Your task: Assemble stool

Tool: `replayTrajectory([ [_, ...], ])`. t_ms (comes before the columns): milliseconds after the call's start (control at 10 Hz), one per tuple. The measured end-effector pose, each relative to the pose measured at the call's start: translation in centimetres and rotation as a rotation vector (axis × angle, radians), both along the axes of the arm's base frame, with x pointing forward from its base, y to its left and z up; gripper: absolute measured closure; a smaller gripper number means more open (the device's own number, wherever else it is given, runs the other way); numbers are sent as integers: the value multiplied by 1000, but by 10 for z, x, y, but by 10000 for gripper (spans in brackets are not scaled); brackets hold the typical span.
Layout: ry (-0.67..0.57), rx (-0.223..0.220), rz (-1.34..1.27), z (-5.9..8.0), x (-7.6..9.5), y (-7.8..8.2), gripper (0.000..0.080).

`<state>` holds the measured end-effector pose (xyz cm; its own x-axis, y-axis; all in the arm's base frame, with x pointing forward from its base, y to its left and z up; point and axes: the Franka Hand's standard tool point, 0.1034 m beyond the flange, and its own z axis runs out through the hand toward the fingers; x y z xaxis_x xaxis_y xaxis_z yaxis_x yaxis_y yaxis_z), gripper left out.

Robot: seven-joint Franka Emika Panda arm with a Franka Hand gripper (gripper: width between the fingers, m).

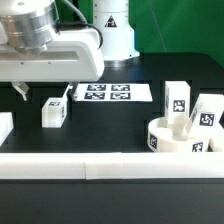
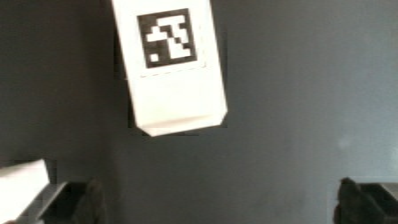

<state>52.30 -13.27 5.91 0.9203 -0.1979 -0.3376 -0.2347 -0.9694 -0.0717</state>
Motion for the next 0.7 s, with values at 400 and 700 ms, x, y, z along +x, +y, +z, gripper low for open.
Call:
replayTrajectory([
  [400, 258, 109, 22, -2, -9, 8, 151],
  [700, 429, 124, 79, -22, -30, 5, 151],
])
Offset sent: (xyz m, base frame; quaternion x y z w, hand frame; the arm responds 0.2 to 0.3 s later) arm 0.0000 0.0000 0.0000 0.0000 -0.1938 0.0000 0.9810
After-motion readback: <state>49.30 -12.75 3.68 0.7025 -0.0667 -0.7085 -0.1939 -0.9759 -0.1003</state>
